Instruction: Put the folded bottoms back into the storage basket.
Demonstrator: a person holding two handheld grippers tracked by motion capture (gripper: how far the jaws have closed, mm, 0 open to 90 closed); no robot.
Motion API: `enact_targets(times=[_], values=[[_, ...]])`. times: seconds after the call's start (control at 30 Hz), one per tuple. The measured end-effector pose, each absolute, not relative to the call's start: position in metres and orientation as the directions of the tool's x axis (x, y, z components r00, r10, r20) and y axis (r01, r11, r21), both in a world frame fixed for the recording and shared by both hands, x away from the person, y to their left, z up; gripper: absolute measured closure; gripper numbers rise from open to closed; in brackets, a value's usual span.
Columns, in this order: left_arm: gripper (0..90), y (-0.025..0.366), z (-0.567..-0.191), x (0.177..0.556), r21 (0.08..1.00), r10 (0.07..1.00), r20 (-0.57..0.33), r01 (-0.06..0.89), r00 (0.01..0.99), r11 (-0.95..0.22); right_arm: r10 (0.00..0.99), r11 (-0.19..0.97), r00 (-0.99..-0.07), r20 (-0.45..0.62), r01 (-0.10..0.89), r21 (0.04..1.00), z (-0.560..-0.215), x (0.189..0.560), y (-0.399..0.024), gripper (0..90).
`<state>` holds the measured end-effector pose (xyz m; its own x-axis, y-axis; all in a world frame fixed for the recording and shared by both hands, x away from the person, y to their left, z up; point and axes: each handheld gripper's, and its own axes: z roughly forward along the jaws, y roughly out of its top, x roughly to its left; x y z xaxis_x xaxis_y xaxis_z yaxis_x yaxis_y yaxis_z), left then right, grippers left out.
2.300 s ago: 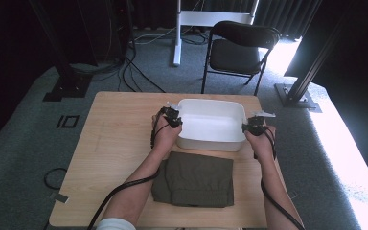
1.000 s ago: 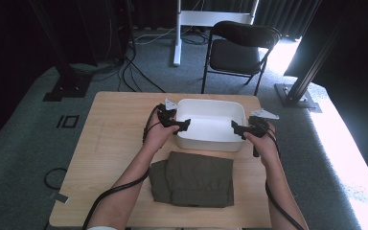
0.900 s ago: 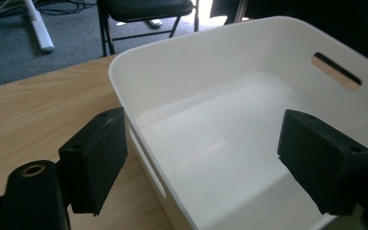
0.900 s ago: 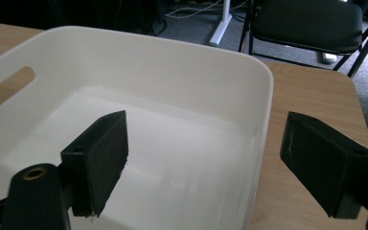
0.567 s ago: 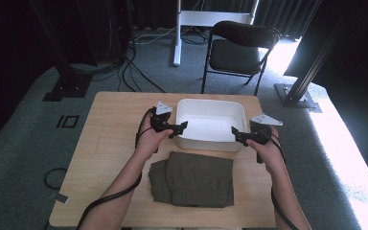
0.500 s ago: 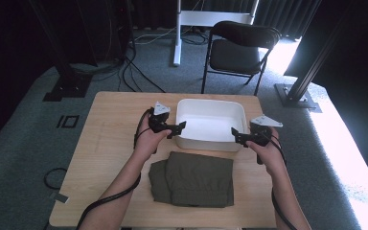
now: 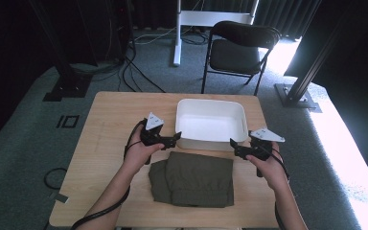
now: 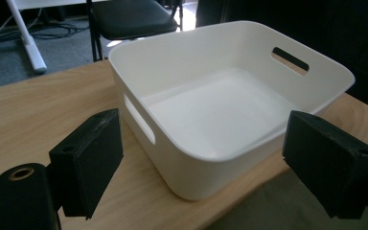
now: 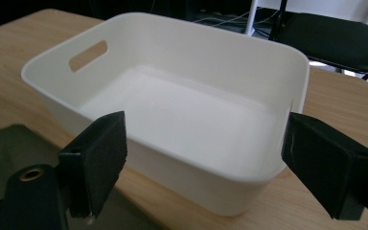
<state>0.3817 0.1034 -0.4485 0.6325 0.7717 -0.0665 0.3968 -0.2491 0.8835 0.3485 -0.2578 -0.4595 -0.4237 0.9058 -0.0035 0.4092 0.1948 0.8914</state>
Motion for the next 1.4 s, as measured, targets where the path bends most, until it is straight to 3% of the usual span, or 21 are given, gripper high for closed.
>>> enact_targets(times=[0.7, 1.4], values=[[15.3, 0.108, -0.475, 0.338, 0.851, 0.747, -0.058, 0.423, 0.663, -0.310, 0.860, 0.253, -0.510, 0.004, 0.433, 0.865, -0.499, 0.315, -0.236, 15.6], [15.3, 0.107, -0.514, 0.305, 0.774, 0.767, -0.115, 0.541, 0.631, -0.329, 0.850, 0.289, -0.526, 0.011, 0.483, 0.826, -0.532, 0.293, -0.230, 15.5]])
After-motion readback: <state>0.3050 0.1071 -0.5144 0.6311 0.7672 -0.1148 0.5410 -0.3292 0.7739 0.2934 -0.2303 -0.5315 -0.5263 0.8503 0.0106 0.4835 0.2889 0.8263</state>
